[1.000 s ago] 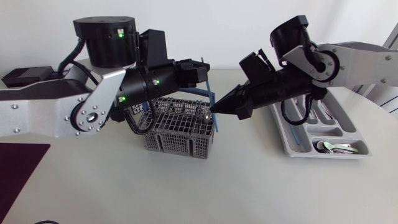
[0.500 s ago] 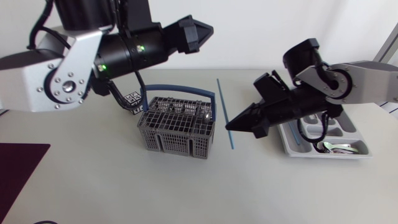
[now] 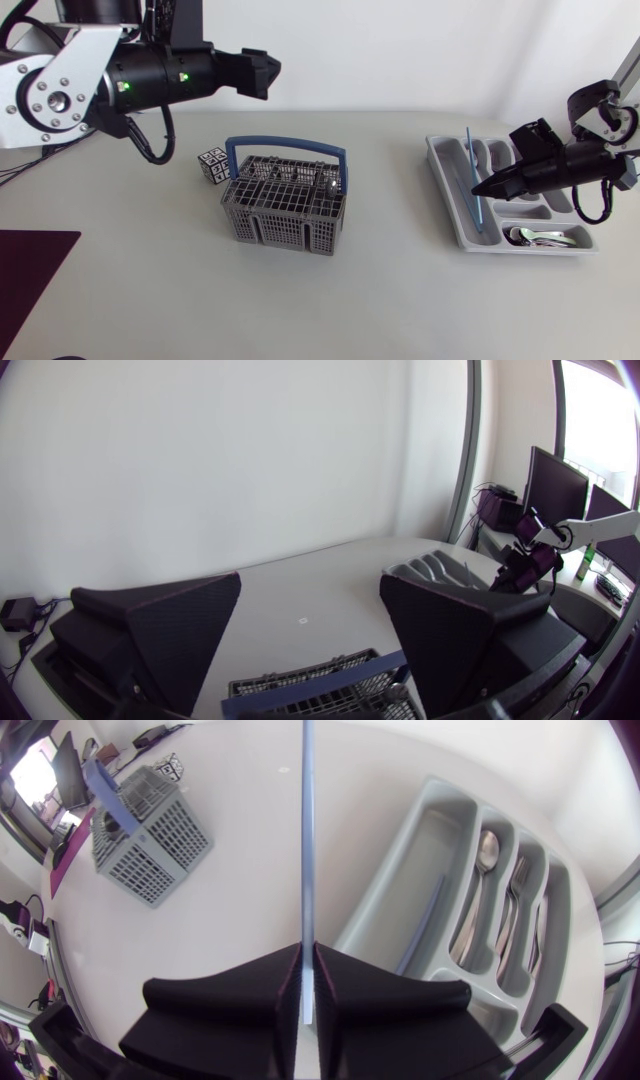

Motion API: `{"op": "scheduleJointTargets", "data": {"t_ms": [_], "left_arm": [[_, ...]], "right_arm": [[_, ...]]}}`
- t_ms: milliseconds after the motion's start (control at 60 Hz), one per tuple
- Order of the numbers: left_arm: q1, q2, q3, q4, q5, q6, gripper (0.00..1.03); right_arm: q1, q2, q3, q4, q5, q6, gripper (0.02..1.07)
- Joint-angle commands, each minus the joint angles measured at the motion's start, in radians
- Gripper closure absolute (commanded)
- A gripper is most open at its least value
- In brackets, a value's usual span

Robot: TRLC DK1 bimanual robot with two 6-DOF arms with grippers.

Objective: Transfer all utensils from the basket to the drawer tray.

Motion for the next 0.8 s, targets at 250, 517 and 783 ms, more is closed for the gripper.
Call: {"op": "scheduleJointTargets", "data": {"t_ms": [250, 517, 783], "left_arm": [[0.106, 0.005, -0.062, -0.132, -0.009, 0.165, 0.05], [0.150, 0.048, -0.075, -0.266, -0.009, 0.245, 0.05], [0.218, 0.048, -0.144, -0.291, -0.008, 0.319, 0.08]], "right_arm": [[-0.018, 0.259, 0.128, 0.034, 0.156, 0.143, 1.01], [0.006, 0.273, 0.131, 0.035, 0.202, 0.166, 0.51], [0.138, 0.027, 0.022, 0.039, 0.138, 0.194, 0.47]]}}
